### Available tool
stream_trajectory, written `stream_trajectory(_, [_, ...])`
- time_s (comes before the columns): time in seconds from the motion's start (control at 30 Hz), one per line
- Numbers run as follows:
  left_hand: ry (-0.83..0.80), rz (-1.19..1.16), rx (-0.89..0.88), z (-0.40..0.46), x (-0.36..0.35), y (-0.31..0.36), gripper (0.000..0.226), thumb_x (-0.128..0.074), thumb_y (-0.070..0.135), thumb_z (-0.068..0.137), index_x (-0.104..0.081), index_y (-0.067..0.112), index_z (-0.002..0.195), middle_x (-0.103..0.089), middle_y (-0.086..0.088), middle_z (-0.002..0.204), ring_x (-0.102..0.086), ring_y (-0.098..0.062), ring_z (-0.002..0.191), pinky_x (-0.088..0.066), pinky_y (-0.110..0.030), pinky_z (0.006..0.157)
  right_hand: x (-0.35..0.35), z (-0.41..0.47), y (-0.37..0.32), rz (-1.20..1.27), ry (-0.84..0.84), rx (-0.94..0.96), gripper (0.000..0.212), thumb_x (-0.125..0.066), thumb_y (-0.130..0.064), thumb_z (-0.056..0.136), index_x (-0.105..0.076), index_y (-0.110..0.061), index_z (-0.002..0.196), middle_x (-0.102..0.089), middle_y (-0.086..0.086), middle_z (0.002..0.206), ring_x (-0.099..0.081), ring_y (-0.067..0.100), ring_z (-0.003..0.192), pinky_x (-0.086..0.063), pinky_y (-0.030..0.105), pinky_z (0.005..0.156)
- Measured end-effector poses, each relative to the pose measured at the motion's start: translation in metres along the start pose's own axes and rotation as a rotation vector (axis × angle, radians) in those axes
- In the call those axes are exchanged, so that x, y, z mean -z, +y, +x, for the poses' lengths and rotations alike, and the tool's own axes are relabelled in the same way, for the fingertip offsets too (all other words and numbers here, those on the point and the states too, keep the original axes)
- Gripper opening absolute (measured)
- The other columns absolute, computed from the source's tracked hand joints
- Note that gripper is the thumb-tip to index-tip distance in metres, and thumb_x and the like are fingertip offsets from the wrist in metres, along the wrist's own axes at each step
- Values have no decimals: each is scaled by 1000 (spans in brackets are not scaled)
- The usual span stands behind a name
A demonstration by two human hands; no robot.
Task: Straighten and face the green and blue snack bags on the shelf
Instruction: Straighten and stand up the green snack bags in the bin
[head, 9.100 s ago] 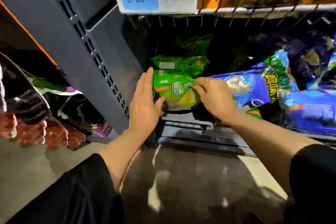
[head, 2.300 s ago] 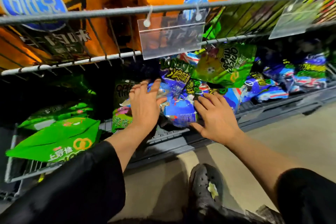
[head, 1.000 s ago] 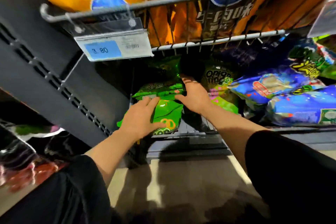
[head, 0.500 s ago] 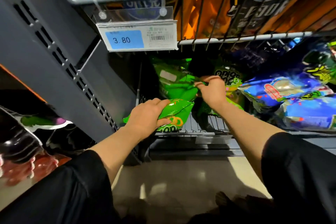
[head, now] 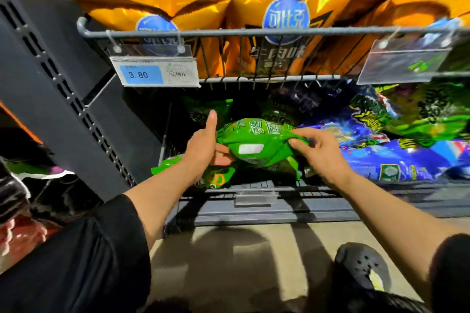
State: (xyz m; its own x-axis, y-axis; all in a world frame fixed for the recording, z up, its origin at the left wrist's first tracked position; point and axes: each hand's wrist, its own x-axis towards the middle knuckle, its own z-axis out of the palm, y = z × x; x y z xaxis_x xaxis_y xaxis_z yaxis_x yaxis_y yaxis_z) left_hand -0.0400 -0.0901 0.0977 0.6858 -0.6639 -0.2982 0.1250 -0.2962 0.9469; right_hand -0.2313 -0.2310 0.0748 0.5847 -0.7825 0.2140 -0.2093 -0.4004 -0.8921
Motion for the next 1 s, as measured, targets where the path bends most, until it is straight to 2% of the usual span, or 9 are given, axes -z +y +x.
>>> stream_trajectory(0.07, [-197, -129, 203, -7, -13, 1, 53, -49, 66, 87, -58, 14, 90, -67, -8, 61, -64, -20, 54, -56, -30, 60, 5, -16, -5, 52, -18, -1, 28, -65, 12, 78, -70, -5, 100, -68, 9, 105, -62, -3, 90, -45, 12, 92])
stream_trajectory(0.13, [-275, -37, 242, -10, -24, -8, 49, -77, 50, 72, -61, 12, 98, -72, -9, 85, -67, -22, 75, -53, -36, 78, 9, -28, -7, 79, -58, -20, 33, -66, 18, 72, -70, 1, 99, -65, 8, 112, -61, 1, 96, -43, 3, 87])
stream_trajectory(0.23, [-171, 72, 142, -11, -37, -24, 56, -87, 8, 61, -58, 6, 109, -70, -13, 110, -66, -29, 101, -49, -42, 97, 18, -34, -3, 219, -120, -134, 20, -70, 12, 65, -71, 6, 84, -66, 12, 114, -63, 10, 99, -52, 11, 77])
stream_trajectory(0.3, [-108, 38, 62, -14, -42, -31, 56, -80, -7, 67, -55, 9, 114, -68, -11, 112, -64, -24, 101, -48, -34, 95, 19, -35, -3, 274, -96, -180, 11, -69, -6, 63, -68, 0, 72, -70, 5, 97, -63, 3, 80, -47, 9, 63])
stream_trajectory(0.37, [-119, -7, -26, -19, -41, -35, 75, -75, -15, 68, -47, 12, 132, -67, -9, 113, -63, -21, 100, -50, -33, 89, 17, -33, -1, 184, 9, -200, 24, -77, -18, 72, -64, -9, 90, -63, 0, 93, -58, 5, 78, -45, 17, 67])
stream_trajectory(0.43, [-163, -39, -123, -22, -37, -37, 89, -74, -19, 66, -40, 17, 140, -66, -10, 116, -64, -24, 104, -56, -34, 83, 14, -29, 4, 52, 24, -258, 56, -75, -30, 78, -49, -12, 124, -50, -1, 117, -55, 12, 103, -46, 28, 90])
stream_trajectory(0.53, [-287, -38, -205, -27, -34, -35, 102, -70, -25, 66, -32, 25, 146, -66, -7, 117, -68, -19, 97, -60, -32, 75, 12, -30, 7, 242, -106, -350, 91, -77, -47, 69, -33, -17, 143, -54, -5, 131, -59, 14, 113, -47, 39, 101])
stream_trajectory(0.73, [-390, 33, -246, -26, -29, -35, 116, -73, -24, 62, -20, 27, 151, -58, -4, 132, -63, -14, 107, -59, -29, 79, 8, -29, 3, 353, -72, -218, 68, -79, 0, 69, -48, -17, 127, -66, 5, 117, -68, 15, 99, -58, 32, 82])
stream_trajectory(1.0, [-330, -14, -263, -19, -25, -24, 89, -73, 1, 79, -26, 27, 150, -58, -1, 127, -70, -5, 89, -57, -21, 75, 4, -21, -4, 399, -104, -196, 61, -77, 9, 66, -56, -30, 108, -70, -1, 106, -69, 16, 94, -58, 36, 82])
